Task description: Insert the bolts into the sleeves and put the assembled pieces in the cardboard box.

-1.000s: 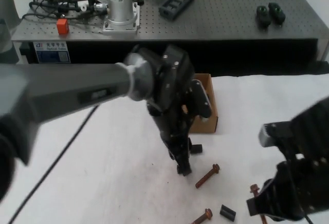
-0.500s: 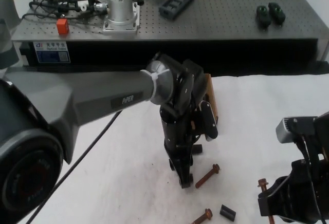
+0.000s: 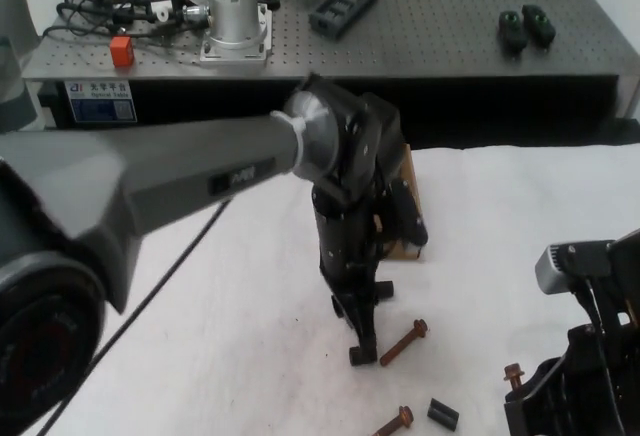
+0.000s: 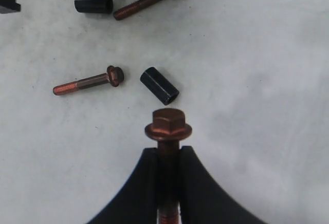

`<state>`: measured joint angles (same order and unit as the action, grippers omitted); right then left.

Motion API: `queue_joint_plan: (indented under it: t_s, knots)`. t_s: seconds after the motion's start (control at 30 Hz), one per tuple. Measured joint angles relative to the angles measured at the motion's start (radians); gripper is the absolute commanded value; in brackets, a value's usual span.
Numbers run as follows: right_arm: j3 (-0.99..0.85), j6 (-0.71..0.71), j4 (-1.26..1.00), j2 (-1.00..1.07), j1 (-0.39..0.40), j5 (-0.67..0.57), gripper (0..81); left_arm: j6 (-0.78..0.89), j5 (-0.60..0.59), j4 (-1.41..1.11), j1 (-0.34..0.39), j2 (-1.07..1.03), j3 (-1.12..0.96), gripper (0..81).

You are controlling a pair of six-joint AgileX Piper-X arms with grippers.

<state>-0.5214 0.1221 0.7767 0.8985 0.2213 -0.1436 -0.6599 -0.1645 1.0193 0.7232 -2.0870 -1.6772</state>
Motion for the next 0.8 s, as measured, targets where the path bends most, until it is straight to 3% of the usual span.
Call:
queue_joint_plan:
  t_s: [0.33, 0.57, 0.8]
  knots:
    - [0.000, -0.003, -0.001, 0.000, 0.000, 0.000, 3.6, 0.001, -0.040, 0.062, 0.046, -0.029, 0.013, 29.6]
    - [0.000, -0.005, -0.001, 0.000, 0.000, 0.000, 3.6, -0.039, 0.069, 0.046, 0.087, -0.086, 0.013, 29.6]
    - [0.000, -0.005, -0.001, 0.000, 0.000, 0.000, 3.6, -0.045, 0.098, 0.042, 0.091, -0.088, 0.013, 29.6]
